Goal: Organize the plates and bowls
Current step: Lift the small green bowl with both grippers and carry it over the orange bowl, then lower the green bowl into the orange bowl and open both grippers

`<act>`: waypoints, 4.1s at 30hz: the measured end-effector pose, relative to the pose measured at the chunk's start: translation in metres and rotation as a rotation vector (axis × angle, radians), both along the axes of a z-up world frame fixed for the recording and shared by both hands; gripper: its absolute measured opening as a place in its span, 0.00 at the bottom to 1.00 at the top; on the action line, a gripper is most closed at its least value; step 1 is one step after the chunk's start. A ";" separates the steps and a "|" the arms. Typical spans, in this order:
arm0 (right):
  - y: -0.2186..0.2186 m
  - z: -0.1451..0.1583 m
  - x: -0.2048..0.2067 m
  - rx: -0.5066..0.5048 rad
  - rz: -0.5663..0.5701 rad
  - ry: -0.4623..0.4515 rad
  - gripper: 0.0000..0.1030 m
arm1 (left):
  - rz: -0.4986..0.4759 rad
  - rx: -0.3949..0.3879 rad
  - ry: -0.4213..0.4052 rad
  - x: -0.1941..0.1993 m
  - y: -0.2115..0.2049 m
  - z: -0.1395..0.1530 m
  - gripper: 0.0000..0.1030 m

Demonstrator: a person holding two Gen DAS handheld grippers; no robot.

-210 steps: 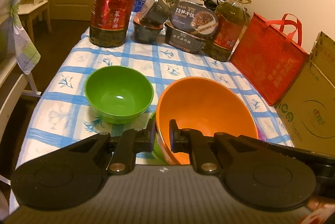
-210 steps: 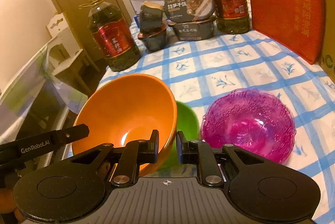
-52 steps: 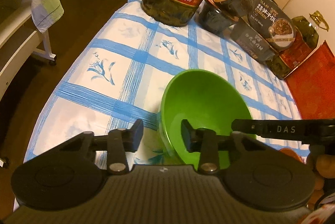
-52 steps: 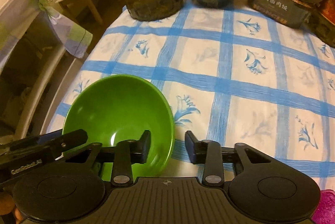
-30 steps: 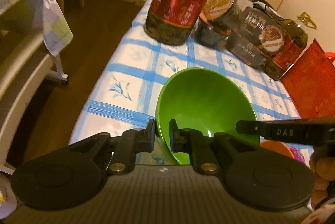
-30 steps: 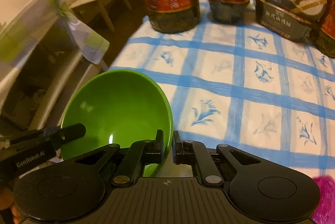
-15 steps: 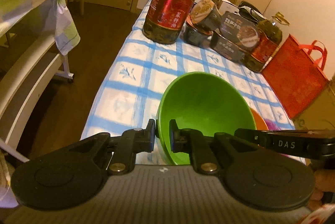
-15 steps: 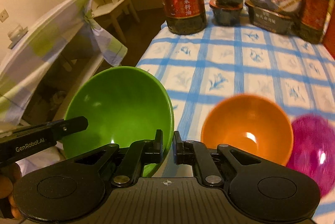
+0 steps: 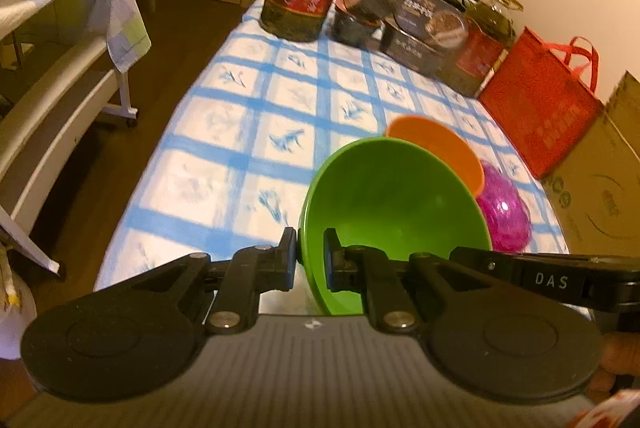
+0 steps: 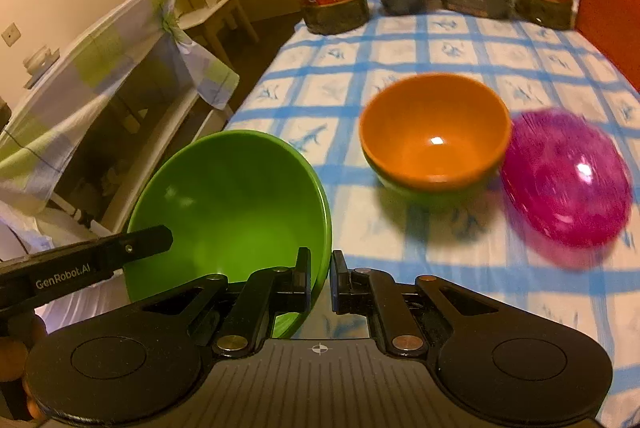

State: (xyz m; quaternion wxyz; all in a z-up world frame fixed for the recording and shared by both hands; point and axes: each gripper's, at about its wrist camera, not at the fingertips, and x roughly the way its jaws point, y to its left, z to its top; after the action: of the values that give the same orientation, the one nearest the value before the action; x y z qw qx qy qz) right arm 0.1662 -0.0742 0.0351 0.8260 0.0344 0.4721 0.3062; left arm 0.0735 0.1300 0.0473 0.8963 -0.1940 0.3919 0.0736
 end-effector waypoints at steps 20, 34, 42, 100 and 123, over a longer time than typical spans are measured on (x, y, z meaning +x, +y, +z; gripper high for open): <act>-0.089 -0.022 -0.034 -0.010 -0.135 0.041 0.08 | -0.133 -0.002 0.043 0.000 -0.077 -0.020 0.11; -0.104 -0.004 -0.021 0.013 -0.177 0.016 0.08 | -0.164 0.006 0.031 0.022 -0.090 -0.011 0.11; -0.109 0.013 -0.001 0.026 -0.191 -0.006 0.08 | -0.178 0.009 0.008 0.042 -0.093 0.003 0.11; -0.047 -0.023 0.183 -0.124 -0.118 -0.031 0.08 | -0.113 -0.017 0.106 0.221 -0.051 -0.037 0.13; -0.114 -0.024 0.099 0.057 -0.288 0.063 0.53 | -0.001 -0.001 0.024 0.134 -0.060 -0.021 0.61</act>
State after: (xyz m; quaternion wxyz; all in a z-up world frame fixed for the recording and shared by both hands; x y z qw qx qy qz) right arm 0.2652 -0.1886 0.0113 0.8447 0.1347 0.4792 0.1967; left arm 0.2080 0.0702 0.0263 0.8915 -0.1935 0.4028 0.0751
